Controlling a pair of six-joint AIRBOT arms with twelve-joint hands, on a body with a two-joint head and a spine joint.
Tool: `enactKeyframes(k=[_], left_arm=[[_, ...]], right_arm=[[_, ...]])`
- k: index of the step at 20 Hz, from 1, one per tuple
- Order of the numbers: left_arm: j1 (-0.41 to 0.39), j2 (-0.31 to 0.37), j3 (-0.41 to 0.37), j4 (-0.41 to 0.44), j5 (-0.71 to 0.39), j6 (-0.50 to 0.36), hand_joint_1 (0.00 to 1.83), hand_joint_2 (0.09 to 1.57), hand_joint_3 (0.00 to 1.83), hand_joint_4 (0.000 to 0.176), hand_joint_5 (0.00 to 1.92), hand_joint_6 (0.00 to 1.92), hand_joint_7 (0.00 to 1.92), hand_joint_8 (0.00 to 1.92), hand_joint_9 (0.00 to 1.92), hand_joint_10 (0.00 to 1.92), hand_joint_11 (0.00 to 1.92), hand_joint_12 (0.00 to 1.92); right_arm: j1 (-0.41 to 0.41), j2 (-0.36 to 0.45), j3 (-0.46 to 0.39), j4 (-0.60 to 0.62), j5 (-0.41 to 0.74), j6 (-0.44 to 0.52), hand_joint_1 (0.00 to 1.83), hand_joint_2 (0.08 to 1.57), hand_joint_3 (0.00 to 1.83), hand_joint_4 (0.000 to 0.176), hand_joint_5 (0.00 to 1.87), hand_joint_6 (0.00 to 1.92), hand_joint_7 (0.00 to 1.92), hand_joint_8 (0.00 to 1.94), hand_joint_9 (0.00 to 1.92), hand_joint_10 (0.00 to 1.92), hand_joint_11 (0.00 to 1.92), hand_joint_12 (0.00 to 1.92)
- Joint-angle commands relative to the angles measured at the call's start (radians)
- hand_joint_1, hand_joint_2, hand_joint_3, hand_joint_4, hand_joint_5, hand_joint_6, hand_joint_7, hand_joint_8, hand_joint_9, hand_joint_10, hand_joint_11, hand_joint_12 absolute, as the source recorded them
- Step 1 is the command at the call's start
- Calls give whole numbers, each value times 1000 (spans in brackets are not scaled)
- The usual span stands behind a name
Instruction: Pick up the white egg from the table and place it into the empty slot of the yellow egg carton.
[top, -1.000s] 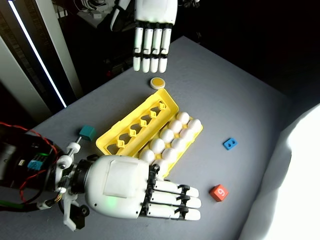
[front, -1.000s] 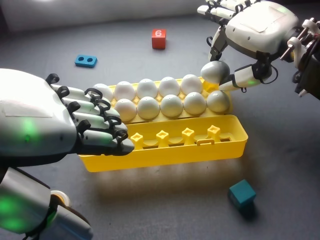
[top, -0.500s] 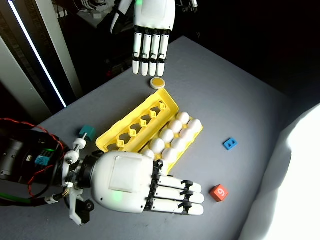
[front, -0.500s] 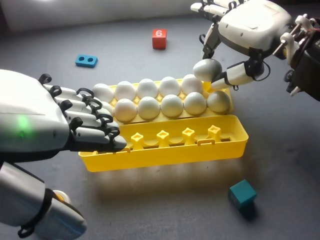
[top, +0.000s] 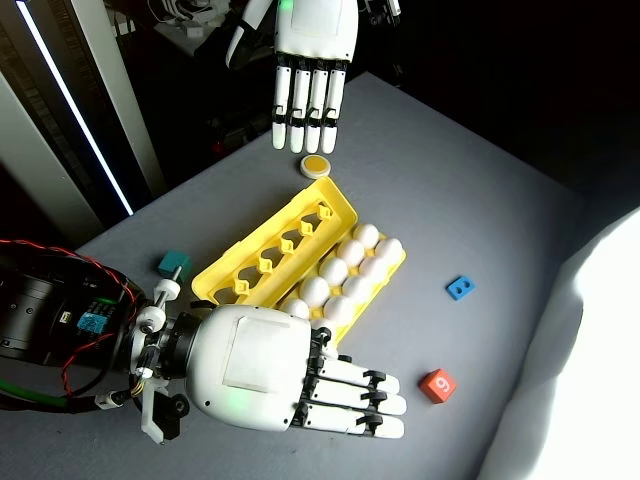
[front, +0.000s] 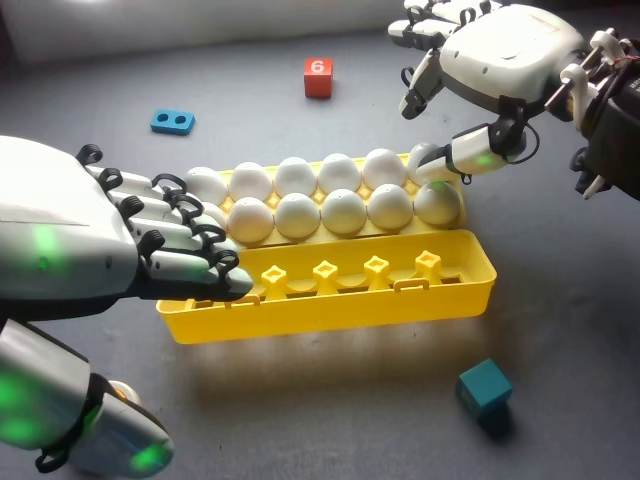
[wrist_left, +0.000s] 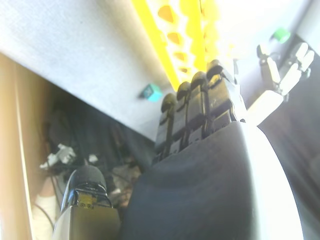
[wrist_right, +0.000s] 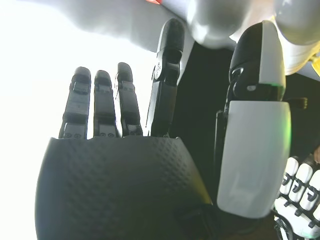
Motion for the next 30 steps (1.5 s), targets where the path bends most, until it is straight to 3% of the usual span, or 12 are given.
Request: enactKeyframes(k=[1,2,4,7,9,14,16,18,19,21,25,30], left_arm=[[-8,-1,-4,-20,70,2,0,1063,0,0,61,11,50,18,30,11,10,5],[-8,-1,-5,-20,70,2,0,1069,1,0,73,14,59,19,31,10,17,8],[-7,-1,-8,-20,70,2,0,1064,0,0,71,11,54,13,30,8,19,10],[-7,-1,-7,-20,70,2,0,1062,0,0,62,5,45,7,23,3,12,7],[-7,-1,-11,-20,70,3,0,1062,0,0,86,13,53,9,31,6,30,15],[-7,-1,-12,-20,70,3,0,1062,0,0,73,4,36,0,11,0,8,7],[-7,-1,-13,-21,70,3,0,1066,1,0,95,12,61,10,34,9,36,20],[-7,-1,-18,-21,70,3,0,1067,1,0,101,12,67,11,40,10,41,23],[-7,-1,-20,-21,70,3,0,1066,0,0,101,11,65,9,36,8,36,21],[-9,-1,-21,-21,70,3,0,1064,0,0,107,11,72,10,40,11,27,18],[-13,-1,-23,-23,70,3,0,1067,1,0,112,9,80,10,48,11,26,20],[-12,-1,-24,-28,70,4,0,1066,0,0,107,5,77,6,47,7,20,19]], right_arm=[[6,5,1,-8,117,4,842,854,3,68,963,2,232,21,0,0,0,0],[5,5,1,-8,117,4,792,865,7,73,934,0,119,0,0,0,0,0],[4,7,1,-8,117,3,723,881,12,95,889,0,187,31,0,0,0,0],[3,32,-17,-8,115,2,710,877,8,99,869,0,169,17,0,0,0,0],[-3,84,-60,-8,112,2,663,870,4,112,830,0,151,6,0,0,0,0],[-10,234,-200,-8,86,1,662,872,4,105,809,0,151,4,0,0,0,0],[-11,303,-261,-8,76,2,657,856,0,119,792,0,129,1,0,0,0,0],[-11,367,-315,12,55,-6,656,853,0,123,786,0,119,0,0,0,0,0],[-11,409,-348,19,43,-7,687,839,0,110,807,9,126,3,0,0,0,0],[-10,461,-392,19,27,-11,605,830,0,142,760,4,51,2,0,0,0,0],[-10,539,-454,19,2,-31,601,850,1,121,703,0,1,0,0,0,0,0],[-18,560,-461,22,-5,-30,596,848,0,128,685,0,10,3,0,0,0,0]])
